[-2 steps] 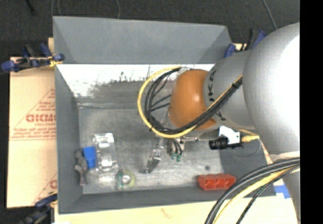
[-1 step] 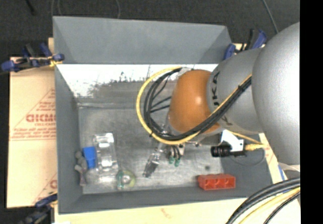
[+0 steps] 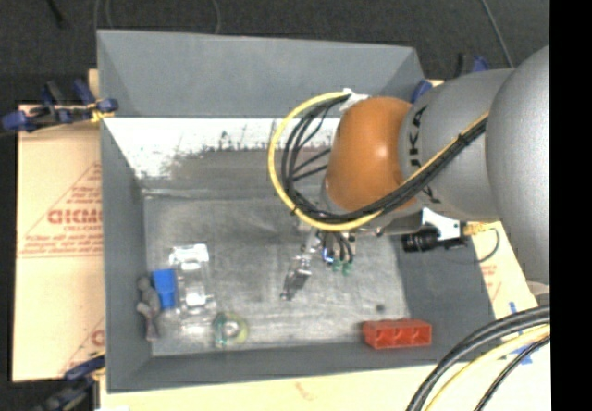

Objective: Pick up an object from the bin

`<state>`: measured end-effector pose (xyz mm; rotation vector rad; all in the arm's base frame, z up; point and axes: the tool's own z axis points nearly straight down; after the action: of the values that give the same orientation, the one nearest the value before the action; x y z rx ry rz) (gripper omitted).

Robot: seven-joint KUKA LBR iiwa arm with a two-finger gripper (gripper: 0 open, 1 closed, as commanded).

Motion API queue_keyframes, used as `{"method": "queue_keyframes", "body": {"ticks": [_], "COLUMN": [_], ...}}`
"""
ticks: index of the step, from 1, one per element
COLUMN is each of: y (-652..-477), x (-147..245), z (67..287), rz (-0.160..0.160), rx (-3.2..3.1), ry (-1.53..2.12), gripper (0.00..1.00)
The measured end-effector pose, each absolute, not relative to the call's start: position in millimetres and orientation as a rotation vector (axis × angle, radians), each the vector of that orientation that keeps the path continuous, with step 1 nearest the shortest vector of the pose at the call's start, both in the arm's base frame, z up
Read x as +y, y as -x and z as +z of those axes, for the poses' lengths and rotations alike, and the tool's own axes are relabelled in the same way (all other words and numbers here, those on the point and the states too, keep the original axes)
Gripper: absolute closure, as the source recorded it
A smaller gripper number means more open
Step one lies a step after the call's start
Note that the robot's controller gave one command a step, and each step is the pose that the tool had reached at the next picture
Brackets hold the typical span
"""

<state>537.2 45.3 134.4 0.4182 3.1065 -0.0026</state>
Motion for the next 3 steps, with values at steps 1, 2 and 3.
{"method": "queue_keyframes", "body": {"ticks": [1,2,3], "y": [-473.3,-477.1,-485.1], "x": [114,147,154], "z": [145,81,72], "rz": [0.003,-0.001,0.005], "rx": [3.135,3.135,3.086], "ry": [-0.247,-0.219,-0.573], "gripper": [0.00,0.00,0.00]}}
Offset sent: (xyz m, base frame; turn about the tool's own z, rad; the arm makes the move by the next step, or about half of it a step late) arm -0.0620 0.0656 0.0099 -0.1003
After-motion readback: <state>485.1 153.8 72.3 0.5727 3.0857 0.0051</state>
